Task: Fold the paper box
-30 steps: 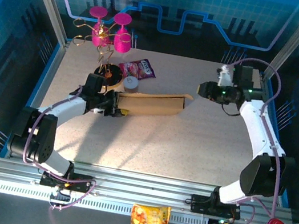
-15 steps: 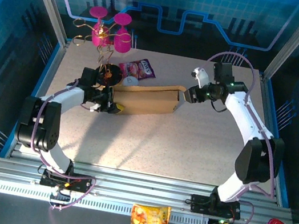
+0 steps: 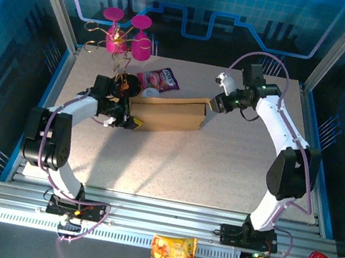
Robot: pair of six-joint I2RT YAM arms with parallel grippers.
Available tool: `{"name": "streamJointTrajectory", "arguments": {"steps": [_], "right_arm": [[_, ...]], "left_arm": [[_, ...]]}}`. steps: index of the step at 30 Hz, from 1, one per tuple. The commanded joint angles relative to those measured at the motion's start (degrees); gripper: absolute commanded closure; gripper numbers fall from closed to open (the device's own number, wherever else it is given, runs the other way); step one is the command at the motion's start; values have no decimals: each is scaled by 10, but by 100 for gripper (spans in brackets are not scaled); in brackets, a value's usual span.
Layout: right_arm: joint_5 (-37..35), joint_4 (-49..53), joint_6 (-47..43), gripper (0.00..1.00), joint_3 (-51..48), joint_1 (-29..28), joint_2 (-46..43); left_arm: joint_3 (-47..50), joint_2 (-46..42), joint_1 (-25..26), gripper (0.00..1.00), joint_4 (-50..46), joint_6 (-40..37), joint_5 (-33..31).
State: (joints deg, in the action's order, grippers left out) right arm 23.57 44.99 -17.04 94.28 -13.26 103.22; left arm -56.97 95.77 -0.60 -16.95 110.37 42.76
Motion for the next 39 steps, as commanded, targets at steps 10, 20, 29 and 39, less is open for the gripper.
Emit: {"name": "streamJointTrajectory", "arguments": {"steps": [10, 20, 29, 39], "right_arm": [[-24, 27, 2, 85, 45, -28, 26], [-40, 36, 61, 100, 56, -37, 7], [-61, 69, 150, 100, 64, -55, 6], [-80, 109, 245, 100, 110, -73, 27]], "left_arm": [[-17, 21, -7, 57, -62, -23, -38], [-5, 18, -7, 54, -49, -10, -42], [9, 15, -7, 56, -29, 6, -48], [10, 15, -7, 56, -24, 13, -51]]}}
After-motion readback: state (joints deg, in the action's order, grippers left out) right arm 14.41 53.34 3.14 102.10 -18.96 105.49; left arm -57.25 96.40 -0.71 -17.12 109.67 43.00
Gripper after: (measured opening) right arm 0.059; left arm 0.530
